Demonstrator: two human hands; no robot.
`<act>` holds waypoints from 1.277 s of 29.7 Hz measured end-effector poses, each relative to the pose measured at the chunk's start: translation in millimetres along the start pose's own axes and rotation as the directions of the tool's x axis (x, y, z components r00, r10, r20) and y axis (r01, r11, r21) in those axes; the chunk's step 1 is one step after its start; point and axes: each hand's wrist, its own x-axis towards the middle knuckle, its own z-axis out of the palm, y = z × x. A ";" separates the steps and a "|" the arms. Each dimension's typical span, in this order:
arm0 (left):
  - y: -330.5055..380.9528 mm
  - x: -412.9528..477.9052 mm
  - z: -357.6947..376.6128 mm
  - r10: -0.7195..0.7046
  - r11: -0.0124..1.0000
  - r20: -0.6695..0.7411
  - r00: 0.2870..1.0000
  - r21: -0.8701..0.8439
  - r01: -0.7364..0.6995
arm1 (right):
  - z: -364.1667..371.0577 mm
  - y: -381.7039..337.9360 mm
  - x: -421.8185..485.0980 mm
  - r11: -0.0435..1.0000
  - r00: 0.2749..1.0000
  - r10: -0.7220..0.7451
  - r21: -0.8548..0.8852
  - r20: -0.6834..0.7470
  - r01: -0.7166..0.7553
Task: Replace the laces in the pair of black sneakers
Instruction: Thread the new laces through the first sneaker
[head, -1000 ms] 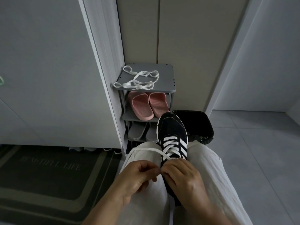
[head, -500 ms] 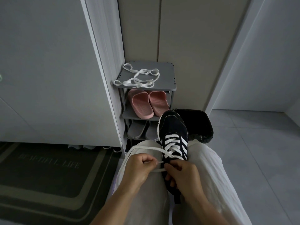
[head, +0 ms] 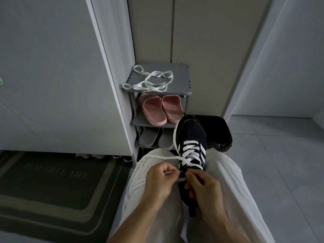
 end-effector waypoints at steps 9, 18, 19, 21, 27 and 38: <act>1.6 12.0 -5.0 0.010 0.987 0.162 0.987 0.154 -0.035 | -6.9 -5.1 2.8 0.952 0.997 -0.047 -0.298 0.057 0.062; -4.5 6.2 -37.1 0.373 0.530 0.152 0.915 0.775 -0.345 | -116.2 -24.0 35.5 0.979 0.879 -0.039 -0.195 -0.476 -0.062; -9.1 6.5 -40.2 0.395 0.522 0.142 0.908 0.778 -0.349 | -133.2 -18.3 40.8 0.975 0.833 -0.013 -0.190 -0.553 -0.111; -13.1 4.7 -43.6 0.348 0.580 0.186 0.919 0.727 -0.367 | -151.2 -4.5 49.5 0.946 0.783 -0.015 -0.263 -0.621 -0.191; -5.1 23.3 -42.2 0.463 0.732 0.113 0.879 0.511 -0.452 | -91.9 -2.3 37.4 0.638 0.877 -0.469 -0.728 -0.106 0.253; -8.0 56.9 -36.4 0.465 0.589 0.215 0.859 0.649 -0.482 | -148.1 -17.7 43.0 0.769 0.934 -0.019 -0.603 -0.357 -0.214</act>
